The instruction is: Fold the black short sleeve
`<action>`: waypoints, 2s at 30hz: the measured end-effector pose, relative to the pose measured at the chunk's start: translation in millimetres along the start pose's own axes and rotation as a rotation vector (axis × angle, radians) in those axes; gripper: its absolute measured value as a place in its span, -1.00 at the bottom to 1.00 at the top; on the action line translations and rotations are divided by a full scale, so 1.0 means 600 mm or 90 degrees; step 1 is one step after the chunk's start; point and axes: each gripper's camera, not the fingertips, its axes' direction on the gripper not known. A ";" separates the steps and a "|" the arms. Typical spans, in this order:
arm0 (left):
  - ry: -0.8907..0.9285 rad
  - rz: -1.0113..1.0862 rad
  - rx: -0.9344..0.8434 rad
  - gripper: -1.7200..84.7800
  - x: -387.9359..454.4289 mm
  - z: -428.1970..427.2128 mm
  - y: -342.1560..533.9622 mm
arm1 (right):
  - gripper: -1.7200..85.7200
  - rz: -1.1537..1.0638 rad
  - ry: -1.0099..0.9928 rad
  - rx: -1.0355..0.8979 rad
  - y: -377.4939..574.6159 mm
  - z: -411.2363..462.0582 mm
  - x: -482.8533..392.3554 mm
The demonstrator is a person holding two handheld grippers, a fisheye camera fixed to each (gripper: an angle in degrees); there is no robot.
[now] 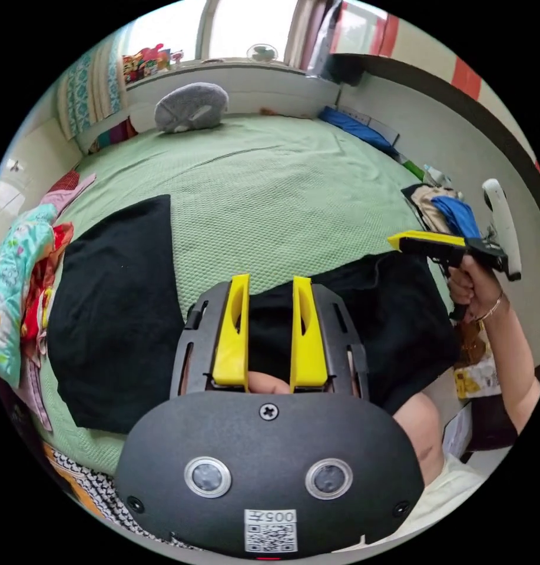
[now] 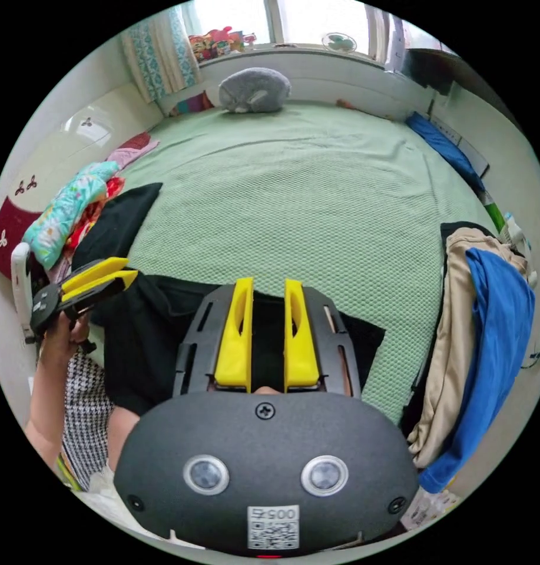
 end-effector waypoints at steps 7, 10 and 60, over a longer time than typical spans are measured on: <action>0.032 0.038 -0.026 -0.69 0.068 0.044 0.015 | -0.81 -0.083 -0.059 -0.048 0.023 0.016 -0.045; -0.004 0.008 -0.045 -0.69 0.070 0.071 0.006 | -0.82 -0.091 -0.055 -0.065 -0.006 0.037 -0.065; 0.248 0.101 -0.182 -0.46 0.581 0.163 0.116 | -0.64 0.134 -0.018 -0.088 0.014 -0.088 0.227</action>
